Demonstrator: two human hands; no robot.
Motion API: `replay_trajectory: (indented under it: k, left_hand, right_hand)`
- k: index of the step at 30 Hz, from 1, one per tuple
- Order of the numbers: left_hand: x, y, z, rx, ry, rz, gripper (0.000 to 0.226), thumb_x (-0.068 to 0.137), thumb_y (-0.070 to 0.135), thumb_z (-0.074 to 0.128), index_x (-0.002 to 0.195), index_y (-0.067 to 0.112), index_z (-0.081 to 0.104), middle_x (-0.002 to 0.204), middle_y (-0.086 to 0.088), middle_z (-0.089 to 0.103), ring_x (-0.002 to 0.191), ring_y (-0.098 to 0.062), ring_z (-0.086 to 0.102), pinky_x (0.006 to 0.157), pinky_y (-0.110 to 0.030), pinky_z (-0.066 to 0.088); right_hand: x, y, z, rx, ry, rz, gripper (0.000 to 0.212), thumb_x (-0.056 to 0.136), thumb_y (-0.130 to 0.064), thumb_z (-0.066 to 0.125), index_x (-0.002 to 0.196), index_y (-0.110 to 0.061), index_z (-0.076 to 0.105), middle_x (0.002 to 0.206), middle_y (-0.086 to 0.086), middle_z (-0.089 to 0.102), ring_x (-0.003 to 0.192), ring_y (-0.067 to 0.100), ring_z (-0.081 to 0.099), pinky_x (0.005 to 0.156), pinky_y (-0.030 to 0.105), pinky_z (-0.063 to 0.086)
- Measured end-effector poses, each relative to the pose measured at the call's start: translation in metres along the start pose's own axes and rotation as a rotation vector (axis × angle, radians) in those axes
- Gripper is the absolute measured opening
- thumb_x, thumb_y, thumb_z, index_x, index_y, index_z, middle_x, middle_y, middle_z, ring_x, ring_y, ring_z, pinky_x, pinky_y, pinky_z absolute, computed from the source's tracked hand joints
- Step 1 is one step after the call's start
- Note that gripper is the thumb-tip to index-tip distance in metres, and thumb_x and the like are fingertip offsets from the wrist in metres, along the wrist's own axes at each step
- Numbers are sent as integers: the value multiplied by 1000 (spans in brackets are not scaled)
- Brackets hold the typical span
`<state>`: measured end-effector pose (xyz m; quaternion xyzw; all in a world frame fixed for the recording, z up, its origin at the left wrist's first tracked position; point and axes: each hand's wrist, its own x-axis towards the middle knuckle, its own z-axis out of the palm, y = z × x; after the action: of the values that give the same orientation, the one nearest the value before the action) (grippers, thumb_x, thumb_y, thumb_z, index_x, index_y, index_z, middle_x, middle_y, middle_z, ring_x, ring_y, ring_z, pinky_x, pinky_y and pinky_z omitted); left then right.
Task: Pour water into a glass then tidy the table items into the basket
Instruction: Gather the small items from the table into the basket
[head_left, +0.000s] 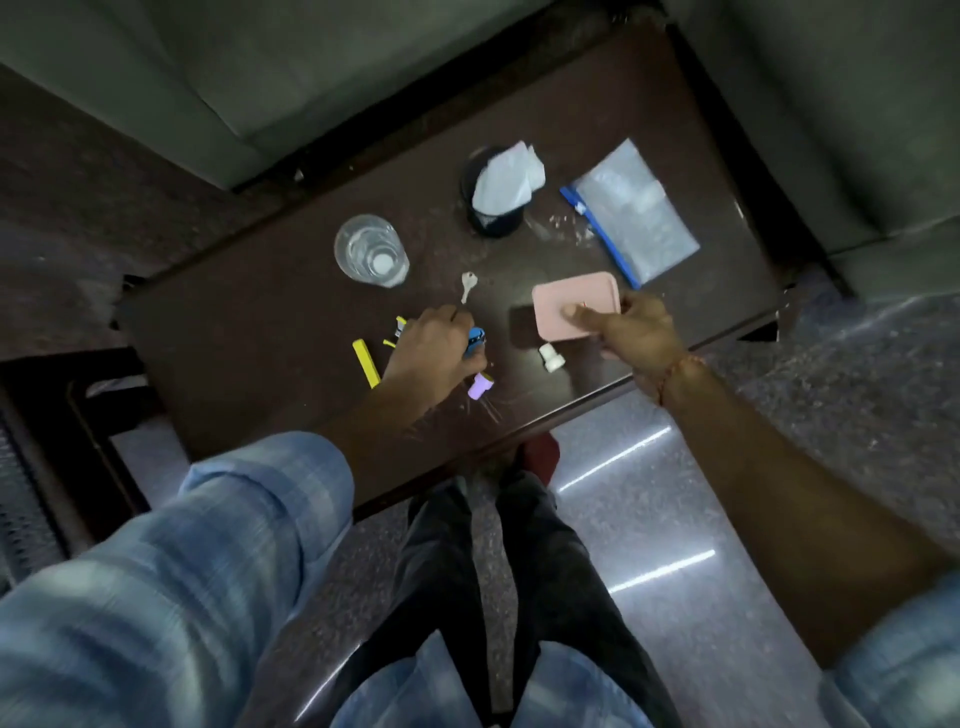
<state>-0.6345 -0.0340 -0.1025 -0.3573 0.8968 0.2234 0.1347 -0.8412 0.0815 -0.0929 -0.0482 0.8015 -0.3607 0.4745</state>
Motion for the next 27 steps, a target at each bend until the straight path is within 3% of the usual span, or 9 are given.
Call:
replay_trajectory:
  k: [2,6,10,13,16,19,23,27]
  left_hand:
    - [-14,5,-19,20,25,-13,33,90,32,56,106,4,63,101,-13,61,96,-31,58,78,-43,47]
    - [-50,8,-54,40,67,-78,35,91,37,53,110,9,62,105,-8,60,100,-26,57,84,-42,47]
    - [-101,-5,-94,96,127,-164,36,91,40,52,110,11,61,107,-7,60,102,-26,57,82,-40,46]
    - [-152,-35,-133,145,187,-266,36,91,41,53,111,12,61,109,-7,60,103,-27,57,81,-41,45]
    - [-210,-80,-173,247,263,-347,37,92,41,52,110,11,61,110,-8,62,103,-29,58,81,-41,45]
    - [-287,-128,-206,337,271,-416,38,91,42,52,110,10,59,112,-11,61,106,-32,57,84,-42,44]
    - [-393,-200,-237,391,341,-489,40,90,43,53,113,10,62,112,-11,63,105,-31,59,81,-41,45]
    - [-483,-260,-251,410,399,-533,38,91,40,52,113,9,62,110,-12,62,102,-33,58,77,-43,47]
  right_hand:
    - [-17,-12,-7,34,-20,13,40,69,-32,86,99,-9,73,80,3,71,62,9,61,55,23,50]
    - [-52,-27,-19,109,-58,11,36,71,-27,84,98,-6,72,72,-2,71,52,4,60,47,17,46]
    - [-94,-45,-19,118,-118,-12,34,71,-26,84,97,-7,72,83,4,72,61,9,60,53,23,45]
    - [-140,-62,1,116,-170,-75,23,72,-22,83,87,-9,72,62,-6,70,43,-1,54,39,15,40]
    - [-182,-90,40,157,-313,-141,15,74,-14,80,86,-8,72,67,-4,73,46,2,60,39,16,44]
    - [-224,-112,100,110,-411,-194,13,76,-11,78,85,-7,69,76,7,68,54,12,55,51,24,47]
    - [-283,-125,192,93,-538,-238,32,77,-10,78,106,-3,67,86,6,66,71,13,61,59,26,51]
    - [-346,-126,279,108,-624,-260,36,77,-9,77,109,2,64,91,7,67,77,12,65,66,28,56]
